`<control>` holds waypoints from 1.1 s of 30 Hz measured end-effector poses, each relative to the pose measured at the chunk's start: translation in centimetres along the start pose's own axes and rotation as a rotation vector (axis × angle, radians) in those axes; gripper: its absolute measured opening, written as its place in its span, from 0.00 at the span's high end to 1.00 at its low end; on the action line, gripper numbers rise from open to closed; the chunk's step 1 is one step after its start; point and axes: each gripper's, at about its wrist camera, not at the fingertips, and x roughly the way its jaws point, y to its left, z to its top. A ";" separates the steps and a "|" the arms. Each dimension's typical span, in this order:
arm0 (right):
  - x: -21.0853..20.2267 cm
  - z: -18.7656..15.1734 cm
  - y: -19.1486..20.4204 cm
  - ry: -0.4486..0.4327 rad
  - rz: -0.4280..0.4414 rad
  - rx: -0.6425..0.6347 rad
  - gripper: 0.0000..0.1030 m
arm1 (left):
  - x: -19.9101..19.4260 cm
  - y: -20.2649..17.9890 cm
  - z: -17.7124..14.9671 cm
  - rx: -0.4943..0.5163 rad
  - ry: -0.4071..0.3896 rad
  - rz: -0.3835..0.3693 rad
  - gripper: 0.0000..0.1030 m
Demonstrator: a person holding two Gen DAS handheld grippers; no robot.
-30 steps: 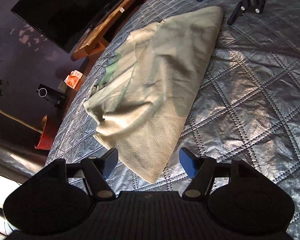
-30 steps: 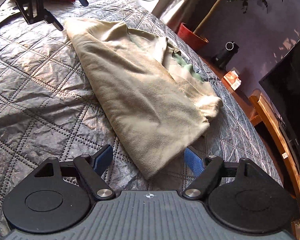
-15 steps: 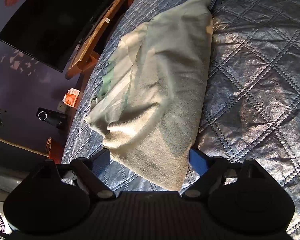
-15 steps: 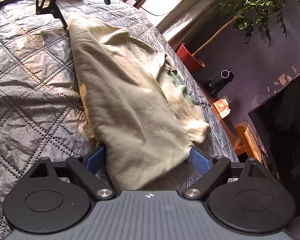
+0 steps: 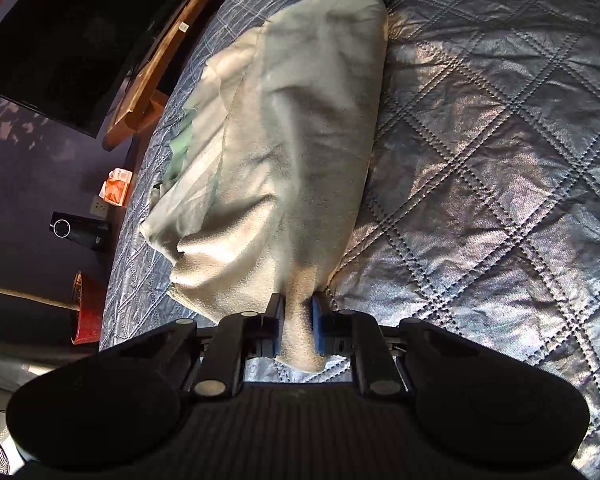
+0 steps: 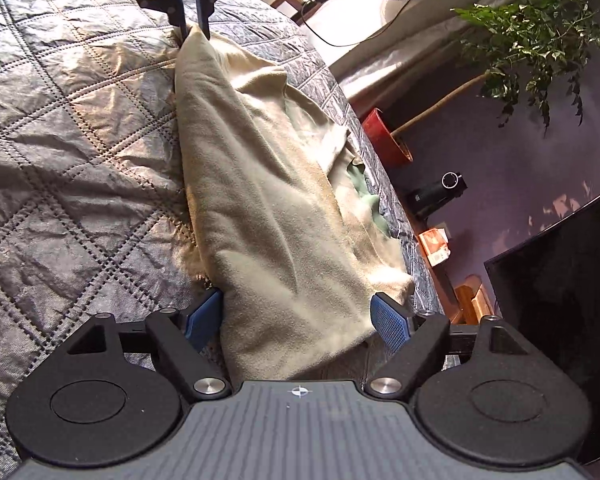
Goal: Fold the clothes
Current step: 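Move both grippers to the sweatshirt side edge and close on it, then lift the held edge with both grippers, fold it over, open both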
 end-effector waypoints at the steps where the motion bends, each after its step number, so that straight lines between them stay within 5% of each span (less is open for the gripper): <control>1: 0.0 0.0 0.0 -0.002 0.007 0.003 0.23 | 0.0 -0.1 0.1 -0.001 0.001 0.001 0.89; 3: 0.2 0.3 -0.1 0.000 0.031 0.003 0.32 | -0.1 -0.2 0.2 -0.018 0.003 -0.003 0.91; 6: 0.8 0.7 0.0 0.017 0.077 0.006 0.69 | -0.4 0.0 0.3 -0.063 0.000 -0.011 0.92; 10: 1.0 0.7 -1.0 0.053 0.127 0.178 0.82 | -1.1 0.3 0.6 -0.149 -0.011 -0.013 0.94; 17: -1.1 0.9 -3.0 0.080 0.191 0.395 0.86 | -3.4 1.2 0.1 -0.373 -0.030 -0.014 0.96; 26: -6.9 1.9 -3.5 0.086 0.300 0.496 0.86 | -9.6 1.2 -0.5 -0.657 -0.075 -0.128 0.96; 33: -12.8 4.4 -4.7 0.037 0.334 0.576 0.87 | -14.7 4.5 -2.2 -0.868 -0.192 -0.151 0.96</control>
